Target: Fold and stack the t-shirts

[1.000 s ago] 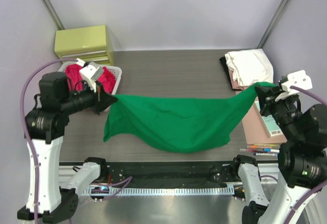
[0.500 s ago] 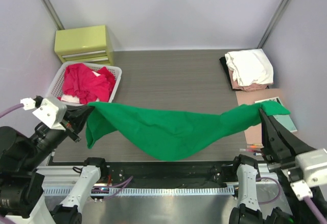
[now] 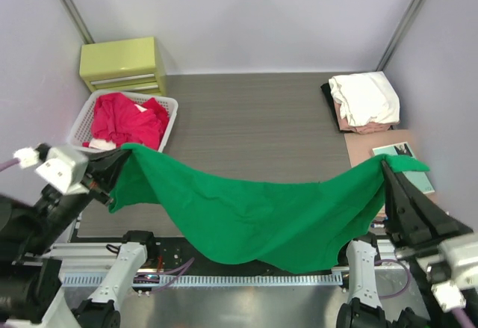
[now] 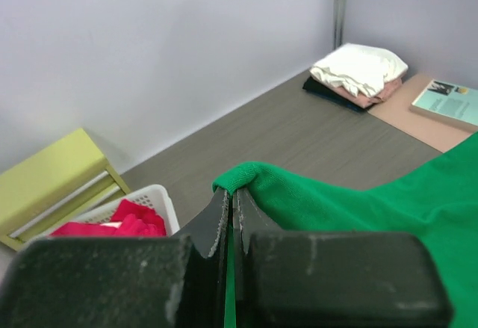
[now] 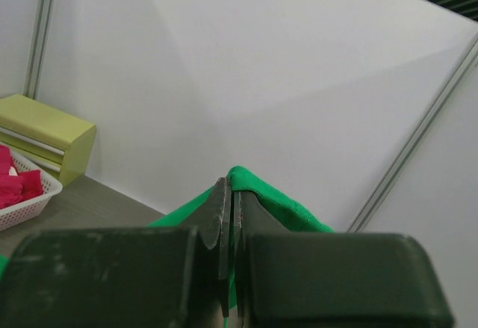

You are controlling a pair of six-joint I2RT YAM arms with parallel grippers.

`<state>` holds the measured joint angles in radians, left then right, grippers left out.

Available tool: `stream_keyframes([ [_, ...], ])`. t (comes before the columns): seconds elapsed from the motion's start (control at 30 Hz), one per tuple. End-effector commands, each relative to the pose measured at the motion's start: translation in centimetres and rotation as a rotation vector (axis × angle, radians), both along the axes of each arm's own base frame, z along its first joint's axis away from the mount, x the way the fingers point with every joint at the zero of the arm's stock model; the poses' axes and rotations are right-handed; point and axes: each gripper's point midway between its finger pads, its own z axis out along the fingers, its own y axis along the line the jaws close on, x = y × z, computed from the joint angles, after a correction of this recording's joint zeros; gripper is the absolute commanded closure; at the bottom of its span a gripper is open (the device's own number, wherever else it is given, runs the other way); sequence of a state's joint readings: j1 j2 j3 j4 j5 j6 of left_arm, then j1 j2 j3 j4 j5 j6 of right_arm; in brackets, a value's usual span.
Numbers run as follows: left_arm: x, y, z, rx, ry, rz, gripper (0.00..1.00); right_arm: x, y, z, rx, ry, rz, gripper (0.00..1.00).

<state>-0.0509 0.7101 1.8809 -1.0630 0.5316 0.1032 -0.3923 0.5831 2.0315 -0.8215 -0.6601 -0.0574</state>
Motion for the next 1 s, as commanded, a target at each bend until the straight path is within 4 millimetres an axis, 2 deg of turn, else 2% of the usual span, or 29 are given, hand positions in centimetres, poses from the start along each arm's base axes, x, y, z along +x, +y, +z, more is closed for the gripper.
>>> stream_keyframes([
  [0.0, 5.2, -1.1, -4.3, -0.007, 0.139, -0.052, 1.0, 7.6, -4.0, -2.0, 0.09, 0.167, -0.023, 0.99],
  [0.07, 6.9, -1.0, -5.7, 0.006, 0.157, -0.045, 1.0, 9.1, -5.0, -3.1, 0.101, 0.195, -0.046, 0.99],
  [0.1, 8.1, -1.2, -7.5, 0.011, 0.208, -0.053, 1.0, 10.7, -5.7, -4.5, 0.105, 0.237, -0.052, 0.99],
  [0.17, 9.7, -1.6, -9.4, 0.017, 0.262, -0.074, 1.0, 11.9, -6.0, -5.4, 0.101, 0.249, -0.047, 0.99],
  [0.2, 11.0, -1.7, -10.9, 0.018, 0.297, -0.079, 1.0, 13.3, -6.5, -6.8, 0.113, 0.294, -0.049, 0.99],
  [0.27, 12.3, -1.9, -12.5, 0.021, 0.336, -0.09, 1.0, 14.9, -6.9, -8.3, 0.122, 0.338, -0.041, 0.99],
  [0.3, 13.3, -1.9, -14.1, 0.022, 0.38, -0.092, 1.0, 16.3, -7.4, -9.7, 0.133, 0.369, -0.041, 0.99],
  [0.37, 14.6, -2.1, -14.9, 0.021, 0.388, -0.102, 1.0, 17.8, -8.0, -10.7, 0.132, 0.389, -0.047, 0.99],
  [0.4, 15.5, -2.3, -16.2, 0.019, 0.427, -0.108, 1.0, 19.0, -8.4, -12.4, 0.144, 0.429, -0.047, 0.99],
  [0.47, 16.6, -2.6, -17.0, 0.008, 0.449, -0.122, 1.0, 20.5, -9.0, -13.8, 0.143, 0.465, -0.05, 0.99],
  [0.5, 17.2, -2.7, -18.1, 0.006, 0.477, -0.123, 1.0, 21.7, -9.4, -15.6, 0.156, 0.508, -0.05, 0.99],
  [0.53, 18.4, -2.7, -18.9, 0.005, 0.493, -0.12, 1.0, 22.3, -9.6, -16.4, 0.162, 0.529, -0.047, 0.99],
  [0.6, 20.0, -2.2, -21.1, 0.008, 0.544, -0.071, 1.0, 24.3, -10.2, -19.2, 0.188, 0.601, -0.041, 0.99],
  [0.67, 22.2, -1.7, -23.2, 0.019, 0.593, -0.008, 1.0, 25.8, -10.7, -20.5, 0.226, 0.633, -0.041, 0.99],
  [0.7, 22.9, -1.5, -23.9, 0.026, 0.615, 0.014, 1.0, 27.0, -11.1, -22.3, 0.251, 0.684, -0.04, 0.99],
  [0.73, 23.9, -1.4, -25.2, 0.032, 0.659, 0.031, 1.0, 28.0, -11.5, -23.1, 0.266, 0.71, -0.046, 0.99],
  [0.87, 28.0, -0.8, -25.4, -0.021, 0.673, 0.172, 1.0, 31.9, -12.5, -25.2, 0.307, 0.802, -0.102, 0.99],
  [0.9, 28.9, -0.6, -25.7, -0.023, 0.682, 0.206, 1.0, 33.4, -11.8, -25.9, 0.289, 0.84, -0.09, 0.99],
  [0.97, 31.2, -0.8, -26.6, -0.032, 0.72, 0.225, 1.0, 35.1, -11.7, -26.1, 0.276, 0.86, -0.129, 0.99],
])
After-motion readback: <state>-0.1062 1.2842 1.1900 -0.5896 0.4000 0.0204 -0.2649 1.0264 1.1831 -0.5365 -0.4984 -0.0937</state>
